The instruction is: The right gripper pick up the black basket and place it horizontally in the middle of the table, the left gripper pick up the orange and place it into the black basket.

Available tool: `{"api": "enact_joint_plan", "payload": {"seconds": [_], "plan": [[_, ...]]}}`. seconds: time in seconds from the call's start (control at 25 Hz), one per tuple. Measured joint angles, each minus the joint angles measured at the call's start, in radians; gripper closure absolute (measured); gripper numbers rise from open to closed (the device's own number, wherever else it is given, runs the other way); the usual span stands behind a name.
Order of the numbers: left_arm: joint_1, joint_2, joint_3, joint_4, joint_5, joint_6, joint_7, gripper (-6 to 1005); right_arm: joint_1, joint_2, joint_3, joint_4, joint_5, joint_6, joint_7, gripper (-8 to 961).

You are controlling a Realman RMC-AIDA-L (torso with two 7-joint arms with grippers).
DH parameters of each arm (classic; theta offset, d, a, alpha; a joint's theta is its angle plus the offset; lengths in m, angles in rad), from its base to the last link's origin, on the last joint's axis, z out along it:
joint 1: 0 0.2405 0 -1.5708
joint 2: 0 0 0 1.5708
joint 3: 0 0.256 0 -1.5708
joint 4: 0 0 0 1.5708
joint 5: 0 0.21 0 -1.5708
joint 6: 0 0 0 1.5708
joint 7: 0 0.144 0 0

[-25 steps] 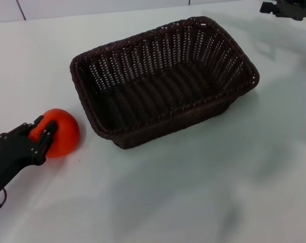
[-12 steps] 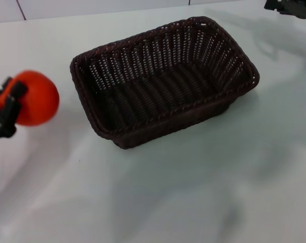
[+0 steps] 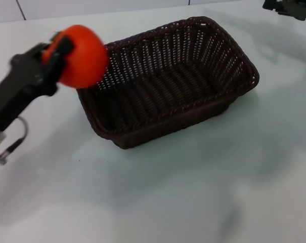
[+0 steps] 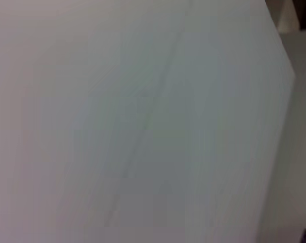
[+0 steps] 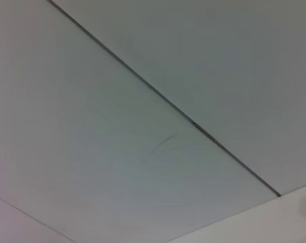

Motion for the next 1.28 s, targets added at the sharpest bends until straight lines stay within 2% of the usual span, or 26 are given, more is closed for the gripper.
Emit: {"api": "enact_joint_plan", "payload": {"seconds": [0.16, 0.36, 0.48, 0.6, 0.72, 0.8, 0.88, 0.96, 1.16, 1.28], "plan": [[-0.072, -0.002, 0.054, 0.037, -0.002, 0.078, -0.02, 913, -0.002, 0.014, 0.004, 0.001, 0.003, 0.002, -0.025, 126], [-0.096, -0.004, 0.063, 0.053, -0.006, 0.118, -0.037, 795, -0.01, 0.026, 0.004, 0.001, 0.039, -0.001, -0.069, 126], [-0.082, -0.004, 0.054, 0.052, -0.025, 0.098, -0.037, 553, -0.02, 0.036, 0.003, 0.001, 0.098, -0.009, -0.117, 126], [-0.054, -0.003, 0.048, 0.047, -0.063, 0.071, -0.031, 428, -0.032, 0.052, 0.003, 0.001, 0.184, -0.014, -0.196, 125], [-0.008, -0.001, 0.016, 0.044, -0.118, 0.039, -0.019, 324, -0.043, 0.077, 0.003, 0.001, 0.296, -0.017, -0.326, 125], [0.023, -0.001, -0.016, 0.045, -0.157, 0.012, 0.007, 284, -0.052, 0.102, 0.003, 0.001, 0.382, -0.018, -0.44, 125], [0.075, -0.004, -0.089, 0.074, -0.227, -0.053, 0.091, 244, -0.059, 0.126, 0.005, 0.007, 0.474, -0.026, -0.572, 125], [0.093, -0.004, -0.12, 0.096, -0.252, -0.079, 0.13, 203, -0.064, 0.143, 0.009, 0.043, 0.591, -0.038, -0.747, 126], [0.133, -0.006, -0.255, 0.22, -0.323, -0.158, 0.309, 120, -0.038, 0.146, 0.023, 0.252, 0.943, -0.043, -1.272, 126], [0.137, -0.007, -0.291, 0.269, -0.331, -0.165, 0.38, 112, -0.013, 0.148, 0.023, 0.325, 1.047, -0.039, -1.481, 126]]}}
